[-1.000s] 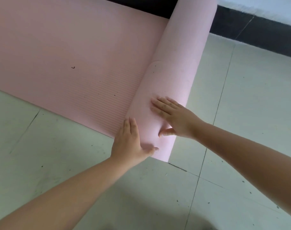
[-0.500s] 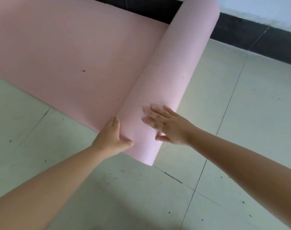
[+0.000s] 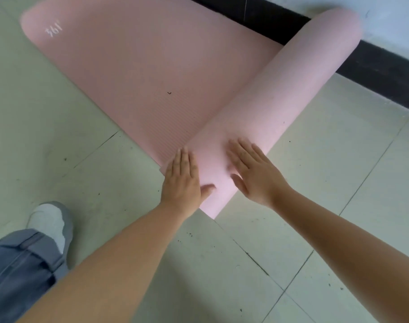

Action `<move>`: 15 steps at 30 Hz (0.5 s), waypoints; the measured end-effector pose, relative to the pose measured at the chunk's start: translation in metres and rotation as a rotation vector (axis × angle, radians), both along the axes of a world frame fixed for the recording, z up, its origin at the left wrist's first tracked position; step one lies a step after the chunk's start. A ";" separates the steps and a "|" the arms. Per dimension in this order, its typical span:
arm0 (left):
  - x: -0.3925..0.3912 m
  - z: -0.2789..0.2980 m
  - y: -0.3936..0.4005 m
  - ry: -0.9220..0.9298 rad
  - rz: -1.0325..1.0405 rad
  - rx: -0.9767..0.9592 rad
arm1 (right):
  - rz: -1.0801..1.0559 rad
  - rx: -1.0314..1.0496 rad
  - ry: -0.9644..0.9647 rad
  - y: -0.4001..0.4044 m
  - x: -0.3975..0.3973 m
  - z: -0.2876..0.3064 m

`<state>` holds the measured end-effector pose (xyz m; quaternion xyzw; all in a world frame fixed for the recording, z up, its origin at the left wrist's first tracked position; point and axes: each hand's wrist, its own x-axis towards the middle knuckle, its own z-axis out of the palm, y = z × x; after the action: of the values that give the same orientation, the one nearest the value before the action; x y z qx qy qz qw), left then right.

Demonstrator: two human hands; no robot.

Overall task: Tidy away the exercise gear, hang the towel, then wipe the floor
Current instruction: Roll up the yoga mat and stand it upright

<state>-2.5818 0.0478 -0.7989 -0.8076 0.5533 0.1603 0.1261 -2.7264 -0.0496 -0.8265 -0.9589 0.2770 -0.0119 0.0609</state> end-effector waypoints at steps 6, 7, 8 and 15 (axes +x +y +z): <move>0.091 0.009 -0.034 -0.025 -0.182 0.092 | -0.053 -0.013 0.068 -0.004 0.003 -0.015; 0.104 0.010 -0.039 -0.030 -0.226 0.098 | -0.055 -0.020 0.054 -0.006 0.016 -0.016; 0.117 0.009 -0.042 -0.014 -0.251 0.096 | -0.049 -0.039 0.036 -0.009 0.030 -0.015; 0.151 -0.002 -0.038 0.234 -0.183 -0.218 | -0.020 -0.041 0.075 -0.037 0.122 0.001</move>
<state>-2.4308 0.0101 -0.8011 -0.7387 0.6494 0.1803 -0.0134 -2.6042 -0.0865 -0.8254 -0.9568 0.2885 0.0176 0.0308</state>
